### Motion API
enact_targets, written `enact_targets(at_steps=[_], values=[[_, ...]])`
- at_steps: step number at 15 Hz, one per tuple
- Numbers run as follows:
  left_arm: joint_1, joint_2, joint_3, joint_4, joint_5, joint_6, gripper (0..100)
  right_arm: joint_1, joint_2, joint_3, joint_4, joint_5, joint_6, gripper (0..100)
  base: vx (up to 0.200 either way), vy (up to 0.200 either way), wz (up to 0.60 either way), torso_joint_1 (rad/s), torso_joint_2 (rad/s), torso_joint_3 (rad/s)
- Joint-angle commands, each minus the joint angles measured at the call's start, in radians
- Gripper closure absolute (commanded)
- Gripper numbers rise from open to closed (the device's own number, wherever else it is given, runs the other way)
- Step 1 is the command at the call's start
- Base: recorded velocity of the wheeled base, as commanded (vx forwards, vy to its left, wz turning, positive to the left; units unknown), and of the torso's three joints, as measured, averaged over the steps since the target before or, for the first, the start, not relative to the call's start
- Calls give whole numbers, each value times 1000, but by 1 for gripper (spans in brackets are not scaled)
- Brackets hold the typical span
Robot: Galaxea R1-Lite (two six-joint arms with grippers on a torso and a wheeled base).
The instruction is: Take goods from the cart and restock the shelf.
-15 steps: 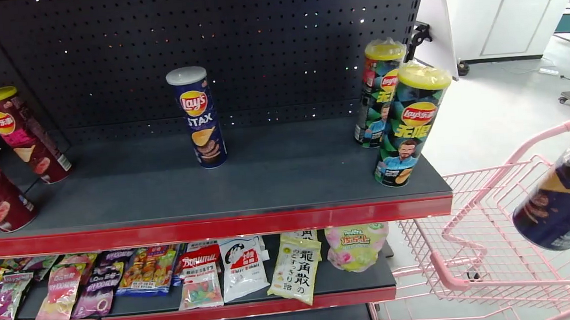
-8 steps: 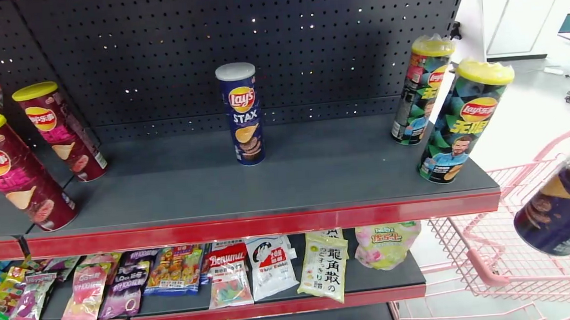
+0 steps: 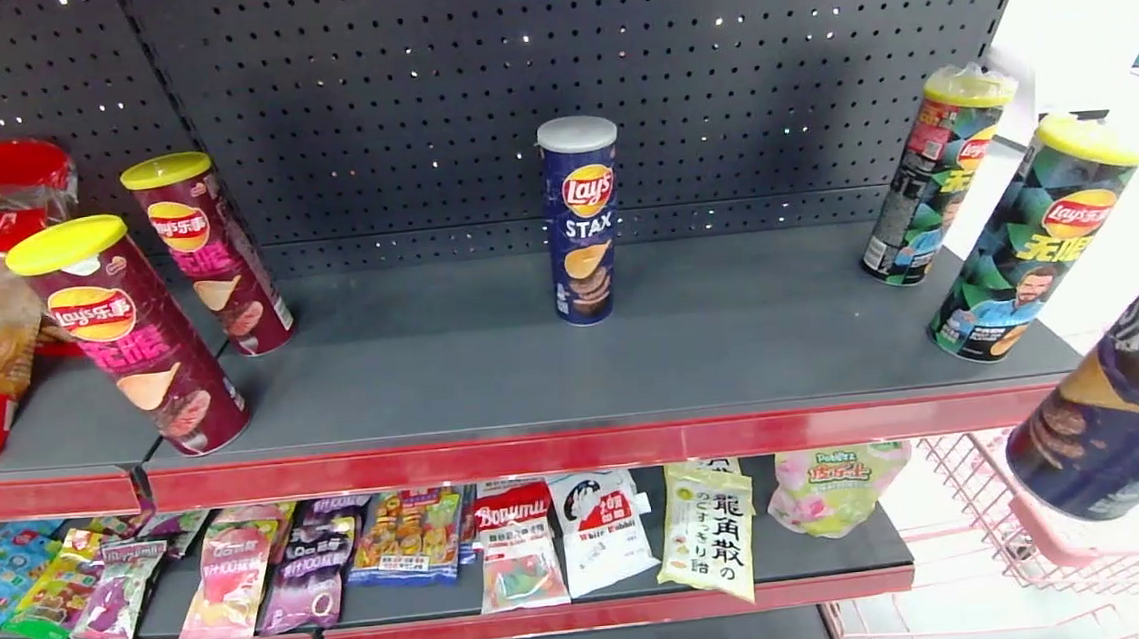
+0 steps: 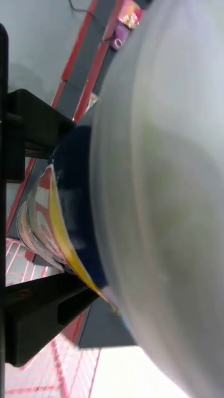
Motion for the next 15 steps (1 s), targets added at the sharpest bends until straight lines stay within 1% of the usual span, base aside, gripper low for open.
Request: enact_targets(at_steps=[1, 4, 6, 10, 13, 15], values=[[0, 1, 0, -1, 0, 0, 0, 0, -12, 11, -2, 28, -10, 100, 0, 0, 0, 0, 0, 0], [0, 1, 0, -1, 0, 0, 0, 2, -15, 3, -2, 36, -14, 100, 0, 0, 0, 0, 0, 0], [0, 1, 0, -1, 0, 0, 0, 0, -12, -1, -2, 57, -14, 100, 200, 0, 0, 2, 0, 0], [0, 1, 0, -1, 0, 0, 0, 2, -12, 2, -2, 66, -14, 100, 200, 0, 0, 4, 1, 4], [0, 1, 0, -1, 0, 0, 0, 2, -15, 0, 0, 123, -14, 100, 0, 0, 0, 0, 0, 0], [0, 1, -2, 1, -1, 0, 0, 2, -10, -3, -2, 132, -16, 100, 0, 0, 0, 0, 0, 0]])
